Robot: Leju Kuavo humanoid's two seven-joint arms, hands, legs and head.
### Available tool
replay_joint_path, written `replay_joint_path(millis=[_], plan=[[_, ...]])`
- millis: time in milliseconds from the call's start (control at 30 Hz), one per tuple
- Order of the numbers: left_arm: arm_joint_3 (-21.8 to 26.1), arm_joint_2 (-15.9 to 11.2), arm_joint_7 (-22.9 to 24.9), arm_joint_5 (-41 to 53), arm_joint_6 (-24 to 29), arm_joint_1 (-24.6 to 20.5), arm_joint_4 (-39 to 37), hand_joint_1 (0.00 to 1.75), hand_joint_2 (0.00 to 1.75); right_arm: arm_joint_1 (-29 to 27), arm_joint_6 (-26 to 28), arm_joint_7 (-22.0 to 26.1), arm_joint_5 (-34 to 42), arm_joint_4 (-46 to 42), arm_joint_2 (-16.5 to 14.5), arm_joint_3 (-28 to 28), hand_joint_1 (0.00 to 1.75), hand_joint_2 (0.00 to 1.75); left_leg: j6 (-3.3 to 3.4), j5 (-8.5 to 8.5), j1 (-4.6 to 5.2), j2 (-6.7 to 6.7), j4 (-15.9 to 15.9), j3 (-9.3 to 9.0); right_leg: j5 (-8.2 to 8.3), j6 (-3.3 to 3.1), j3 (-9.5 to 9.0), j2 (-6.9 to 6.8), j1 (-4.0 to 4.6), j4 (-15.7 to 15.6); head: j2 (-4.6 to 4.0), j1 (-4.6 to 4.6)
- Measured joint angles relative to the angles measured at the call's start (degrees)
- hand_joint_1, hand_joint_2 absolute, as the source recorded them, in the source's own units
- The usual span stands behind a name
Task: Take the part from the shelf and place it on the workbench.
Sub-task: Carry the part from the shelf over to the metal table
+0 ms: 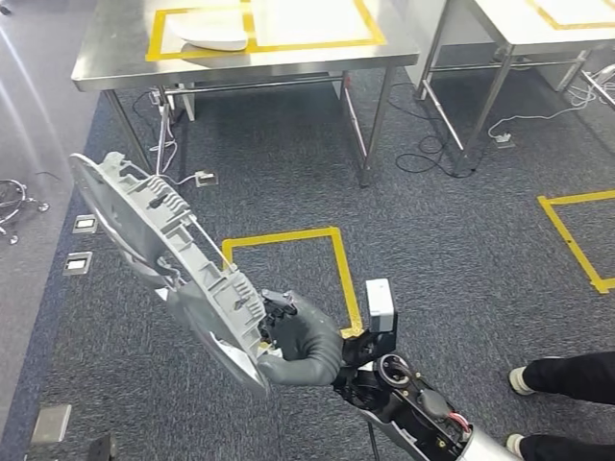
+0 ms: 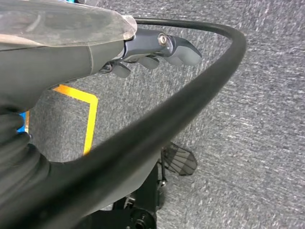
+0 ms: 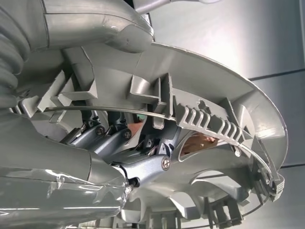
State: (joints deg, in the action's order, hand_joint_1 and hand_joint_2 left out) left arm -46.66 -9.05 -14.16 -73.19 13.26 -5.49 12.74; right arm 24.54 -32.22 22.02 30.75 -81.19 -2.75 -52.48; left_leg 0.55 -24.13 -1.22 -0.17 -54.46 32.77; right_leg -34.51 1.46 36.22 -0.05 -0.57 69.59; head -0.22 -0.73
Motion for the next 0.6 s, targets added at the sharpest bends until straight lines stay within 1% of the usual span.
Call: replay_joint_path(millis=[33, 67, 100, 133, 167, 200, 233, 300, 367, 400, 433, 500, 533, 567, 600], plan=[[0.0, -0.01, 0.0, 0.0, 0.01, 0.01, 0.0, 0.0, 1.75, -0.04, 0.0, 0.02, 0.0, 0.07, 0.01, -0.01, 1.61, 1.75, 0.12, -0.16, 0.13, -0.05, 0.0, -0.2, -0.44, -0.05, 1.71, 0.0, 0.0, 2.87, 0.0, -0.23], [-0.01, 0.0, 0.0, 0.0, 0.02, 0.02, 0.0, 0.0, 1.75, -0.07, -0.01, 0.02, 0.0, 0.15, 0.01, -0.02, 1.61, 1.75, 0.19, -0.35, 0.26, -0.15, -0.01, -0.46, 0.33, -0.22, 2.4, 0.0, 0.03, 3.45, 0.0, -0.42], [-0.01, 0.02, 0.0, -0.01, 0.02, 0.03, 0.0, 0.0, 1.75, -0.08, -0.03, 0.03, 0.0, 0.23, 0.02, -0.04, 1.61, 1.75, 0.2, -0.58, 0.39, -0.28, -0.01, -0.81, 2.27, -0.52, 1.9, 0.01, 0.09, 1.5, 0.0, -0.63], [-0.02, 0.05, 0.0, -0.01, 0.03, 0.02, 0.01, 0.0, 1.75, -0.07, -0.05, 0.04, -0.01, 0.28, 0.02, -0.05, 1.61, 1.75, 0.17, -0.82, 0.51, -0.43, 0.0, -1.21, 4.94, -0.97, 0.46, 0.06, 0.24, -2.37, 0.0, -0.86], [-0.02, 0.14, 0.0, -0.01, 0.03, 0.02, 0.01, 0.0, 1.75, -0.02, -0.11, 0.09, -0.01, 0.33, 0.02, -0.06, 1.61, 1.75, 0.11, -1.05, 0.6, -0.53, 0.02, -1.55, 7.2, -1.51, -1.29, 0.14, 0.45, -6.65, 0.0, -1.09], [-0.02, 0.21, 0.0, -0.01, 0.03, -0.01, 0.01, 0.0, 1.75, 0.05, -0.19, 0.17, -0.02, 0.37, 0.01, -0.07, 1.61, 1.75, -0.02, -1.23, 0.69, -0.62, -0.01, -1.73, 8.76, -1.97, -2.94, 0.2, 0.68, -10.3, 0.0, -1.21], [-0.02, 0.25, 0.01, -0.01, 0.04, -0.02, 0.01, 0.0, 1.75, 0.13, -0.27, 0.25, -0.03, 0.41, 0.01, -0.07, 1.61, 1.75, -0.21, -1.33, 0.74, -0.67, -0.03, -1.73, 9.35, -2.3, -4.04, 0.23, 0.89, -12.67, 0.0, -1.38], [-0.03, 0.24, 0.02, -0.01, 0.09, 0.03, 0.0, 0.0, 1.75, 0.18, -0.43, 0.37, -0.06, 0.46, 0.0, -0.08, 1.61, 1.75, -0.76, -1.33, 0.74, -0.67, 0.08, -1.6, 9.12, -2.53, -4.87, 0.27, 1.06, -14.23, 0.0, -1.48], [-0.04, 0.15, 0.02, -0.01, 0.13, 0.07, 0.0, 0.0, 1.75, 0.16, -0.5, 0.42, -0.1, 0.49, -0.02, -0.05, 1.61, 1.75, -1.36, -1.76, 0.75, -0.52, -0.24, -1.55, 9.23, -2.71, -5.45, 0.25, 0.64, -15.15, 0.0, -1.43], [-0.04, 0.12, 0.02, -0.01, 0.13, 0.02, 0.01, 0.0, 1.75, 0.21, -0.54, 0.47, -0.11, 0.5, -0.03, -0.04, 1.61, 1.75, -1.62, -2.68, 0.75, -0.45, -1.76, -0.9, 9.35, -2.87, -5.79, 0.17, 0.42, -15.61, 0.0, -1.18], [-0.04, 0.09, 0.02, -0.01, 0.14, -0.05, 0.01, 0.0, 1.75, 0.25, -0.58, 0.54, -0.11, 0.51, -0.06, -0.04, 1.61, 1.75, -1.86, -4.17, 0.71, -0.38, -4.64, 0.5, 9.43, -3.03, -6.1, 0.06, 0.22, -15.97, 0.0, -0.82], [-0.04, 0.11, 0.02, -0.01, 0.14, -0.11, 0.01, 0.0, 1.75, 0.27, -0.64, 0.62, -0.11, 0.56, -0.08, -0.06, 1.61, 1.75, -2.3, -7.58, 0.49, -0.31, -13.02, 5.08, 9.32, -3.27, -6.22, -0.1, 0.23, -16.08, 0.0, 0.01], [-0.04, 0.11, 0.02, -0.02, 0.14, -0.06, 0.01, 0.0, 1.75, 0.2, -0.66, 0.62, -0.11, 0.63, -0.09, -0.08, 1.61, 1.75, -2.51, -8.36, 0.34, -0.3, -16.27, 7.1, 9.23, -3.29, -6.26, -0.13, 0.22, -16.07, 0.0, 0.34], [-0.04, 0.1, 0.02, -0.02, 0.15, 0.02, 0.01, 0.0, 1.75, 0.13, -0.66, 0.6, -0.11, 0.72, -0.09, -0.11, 1.61, 1.75, -2.7, -8.01, 0.18, -0.28, -17.51, 8.19, 9.11, -3.27, -6.35, -0.11, 0.2, -16.07, 0.0, 0.61], [-0.04, 0.07, 0.03, -0.03, 0.18, 0.09, 0.01, 0.0, 1.75, 0.08, -0.66, 0.58, -0.13, 0.81, -0.09, -0.14, 1.61, 1.75, -2.86, -6.41, -0.01, -0.26, -16.17, 7.97, 8.94, -3.17, -6.52, -0.06, 0.16, -16.04, 0.0, 0.89]])
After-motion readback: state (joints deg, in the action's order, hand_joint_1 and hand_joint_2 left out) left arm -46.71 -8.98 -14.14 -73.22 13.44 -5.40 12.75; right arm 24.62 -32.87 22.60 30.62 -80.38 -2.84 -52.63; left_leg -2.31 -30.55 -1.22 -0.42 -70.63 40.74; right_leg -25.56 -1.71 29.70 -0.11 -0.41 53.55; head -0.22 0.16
